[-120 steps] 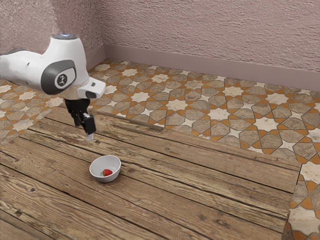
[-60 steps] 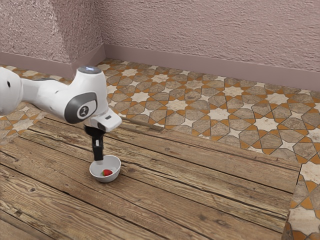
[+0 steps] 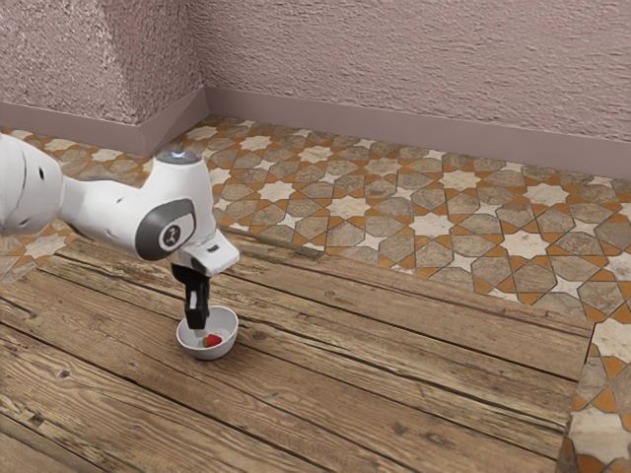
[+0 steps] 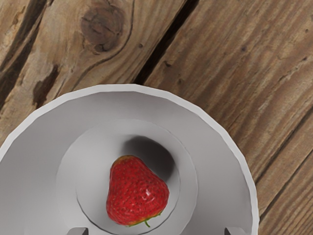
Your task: Take strawberry from the bowl
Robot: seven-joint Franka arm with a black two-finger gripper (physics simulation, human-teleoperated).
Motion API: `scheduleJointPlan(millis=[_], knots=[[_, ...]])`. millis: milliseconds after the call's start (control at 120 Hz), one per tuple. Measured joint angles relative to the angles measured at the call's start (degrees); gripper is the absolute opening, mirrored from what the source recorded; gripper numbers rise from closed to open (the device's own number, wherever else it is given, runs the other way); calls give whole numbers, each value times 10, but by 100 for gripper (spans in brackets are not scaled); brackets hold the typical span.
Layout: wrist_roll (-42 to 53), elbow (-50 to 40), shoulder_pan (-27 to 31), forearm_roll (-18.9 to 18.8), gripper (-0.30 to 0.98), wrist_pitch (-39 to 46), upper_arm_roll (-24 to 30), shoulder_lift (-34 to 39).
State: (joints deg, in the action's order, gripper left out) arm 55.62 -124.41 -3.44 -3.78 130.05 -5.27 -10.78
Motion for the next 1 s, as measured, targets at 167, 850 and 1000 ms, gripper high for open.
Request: scheduleJointPlan(millis=[167,850,1000], knots=[[10,6,11,10,33,23,-1,-22],[-1,18,8,54,21,49,-1,-70],[-4,18,9,58,18,54,-1,-74]])
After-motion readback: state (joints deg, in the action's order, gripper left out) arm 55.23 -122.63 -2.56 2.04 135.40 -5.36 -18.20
